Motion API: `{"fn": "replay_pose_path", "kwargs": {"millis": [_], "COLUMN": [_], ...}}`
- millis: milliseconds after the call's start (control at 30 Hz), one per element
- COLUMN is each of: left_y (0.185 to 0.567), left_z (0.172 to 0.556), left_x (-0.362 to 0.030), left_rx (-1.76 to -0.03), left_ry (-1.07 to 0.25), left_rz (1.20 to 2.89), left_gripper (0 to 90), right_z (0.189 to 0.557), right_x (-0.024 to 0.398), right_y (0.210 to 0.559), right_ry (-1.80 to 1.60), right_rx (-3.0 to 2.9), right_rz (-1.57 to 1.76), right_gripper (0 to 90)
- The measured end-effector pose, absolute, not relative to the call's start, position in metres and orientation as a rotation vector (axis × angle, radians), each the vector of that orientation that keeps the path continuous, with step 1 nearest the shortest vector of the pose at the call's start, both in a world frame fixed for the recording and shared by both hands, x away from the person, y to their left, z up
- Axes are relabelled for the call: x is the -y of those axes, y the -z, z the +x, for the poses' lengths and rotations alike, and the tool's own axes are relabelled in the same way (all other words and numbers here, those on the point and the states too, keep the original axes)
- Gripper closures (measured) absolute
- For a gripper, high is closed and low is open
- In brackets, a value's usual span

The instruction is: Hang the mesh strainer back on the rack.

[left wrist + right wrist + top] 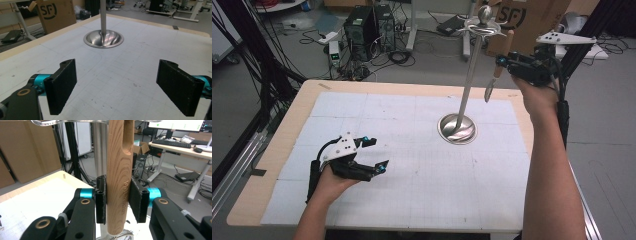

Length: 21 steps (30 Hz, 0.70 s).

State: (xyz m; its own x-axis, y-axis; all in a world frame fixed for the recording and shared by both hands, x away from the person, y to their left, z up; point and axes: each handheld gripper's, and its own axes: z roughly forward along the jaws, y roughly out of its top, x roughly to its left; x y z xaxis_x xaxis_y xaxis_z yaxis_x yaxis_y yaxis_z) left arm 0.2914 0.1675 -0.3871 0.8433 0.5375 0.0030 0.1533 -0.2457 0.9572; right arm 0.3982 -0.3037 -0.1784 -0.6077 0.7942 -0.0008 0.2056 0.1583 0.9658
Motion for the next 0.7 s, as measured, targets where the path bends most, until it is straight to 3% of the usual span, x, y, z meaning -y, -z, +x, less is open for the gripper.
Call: {"fn": "replay_pose_path", "kwargs": {"millis": [700], "left_y": [0.388], "left_z": [0.292], "left_x": [-0.167], "left_rx": [-0.525], "left_ry": [-0.386], "left_rz": [1.809], "left_gripper": [17.2], "right_z": [0.416], "right_x": [0.299], "right_y": [0.18], "right_ry": [-1.443], "right_rx": [-1.911], "right_rz": [0.992], "right_gripper": [69.4]}}
